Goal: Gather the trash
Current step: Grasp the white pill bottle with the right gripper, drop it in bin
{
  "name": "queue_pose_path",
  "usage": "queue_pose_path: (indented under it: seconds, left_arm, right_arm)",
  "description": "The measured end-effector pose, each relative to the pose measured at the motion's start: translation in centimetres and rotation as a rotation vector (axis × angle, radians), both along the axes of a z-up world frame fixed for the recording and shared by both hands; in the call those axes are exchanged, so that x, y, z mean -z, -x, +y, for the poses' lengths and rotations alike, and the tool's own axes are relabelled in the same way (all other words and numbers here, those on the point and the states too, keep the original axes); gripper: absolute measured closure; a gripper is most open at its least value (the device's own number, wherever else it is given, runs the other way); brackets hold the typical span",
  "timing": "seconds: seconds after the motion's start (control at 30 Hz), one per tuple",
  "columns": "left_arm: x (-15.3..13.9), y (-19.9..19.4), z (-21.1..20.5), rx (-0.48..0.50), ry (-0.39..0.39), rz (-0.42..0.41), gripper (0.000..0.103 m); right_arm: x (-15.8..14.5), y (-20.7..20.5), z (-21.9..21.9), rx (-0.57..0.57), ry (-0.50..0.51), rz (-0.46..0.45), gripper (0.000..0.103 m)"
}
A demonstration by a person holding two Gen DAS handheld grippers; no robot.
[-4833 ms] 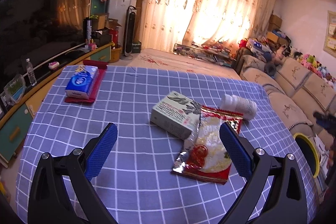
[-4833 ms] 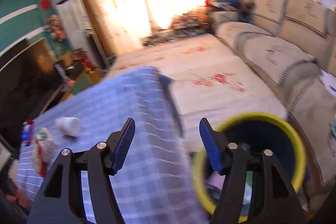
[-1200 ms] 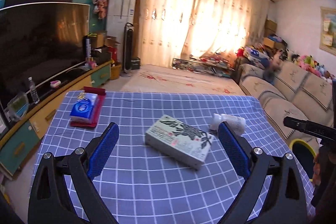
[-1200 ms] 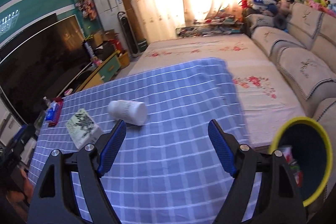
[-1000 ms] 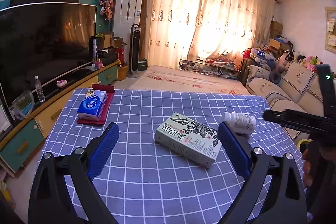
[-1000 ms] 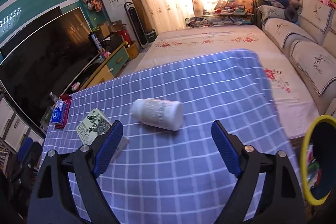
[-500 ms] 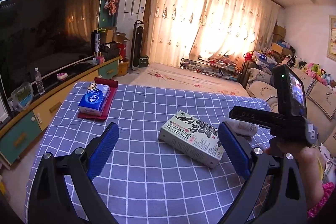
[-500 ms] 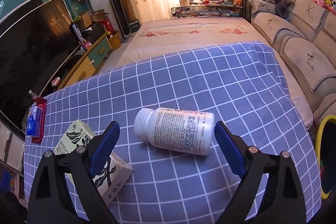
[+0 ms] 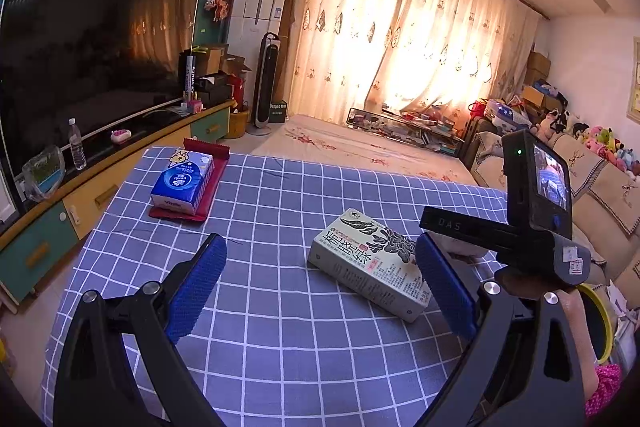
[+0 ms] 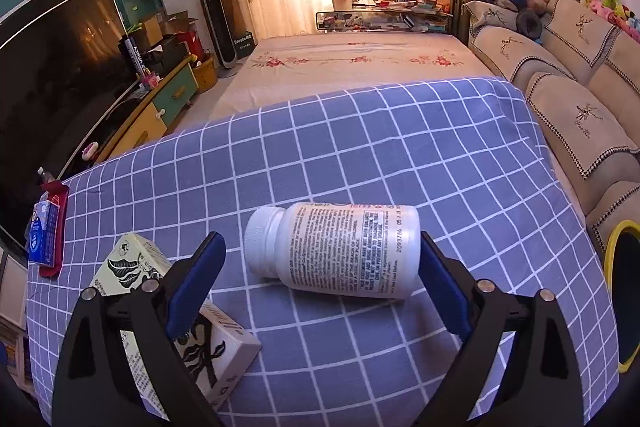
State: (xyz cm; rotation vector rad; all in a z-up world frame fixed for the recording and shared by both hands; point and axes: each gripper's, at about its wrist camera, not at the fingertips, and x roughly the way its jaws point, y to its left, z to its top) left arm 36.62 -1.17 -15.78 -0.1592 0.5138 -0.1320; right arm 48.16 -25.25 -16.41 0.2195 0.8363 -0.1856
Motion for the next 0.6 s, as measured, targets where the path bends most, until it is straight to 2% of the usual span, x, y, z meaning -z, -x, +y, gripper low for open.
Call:
queue_pose_path:
  seconds: [0.27,0.3,0.33,0.6]
  left_arm:
    - [0.3,-0.1,-0.2,0.001,-0.005,0.007,0.009]
    - [0.3,-0.1,-0.3,0.003,-0.008,0.006,0.009]
    - [0.3,-0.1,-0.4,0.004,-0.011,0.006,0.009]
    - [0.4,-0.2,-0.6,0.006,-0.017,0.011,0.009]
  right_arm:
    - [1.2,-0.6,0.2,0.009,0.002,0.01,0.009]
    - [1.4,-0.7,0.0,0.012,0.003,0.015,0.011]
    - [1.5,-0.8,-0.3,0.02,0.007,0.021,0.022]
    - [1.4,-0.6,-0.9,0.014,0.001,0.019,0.022]
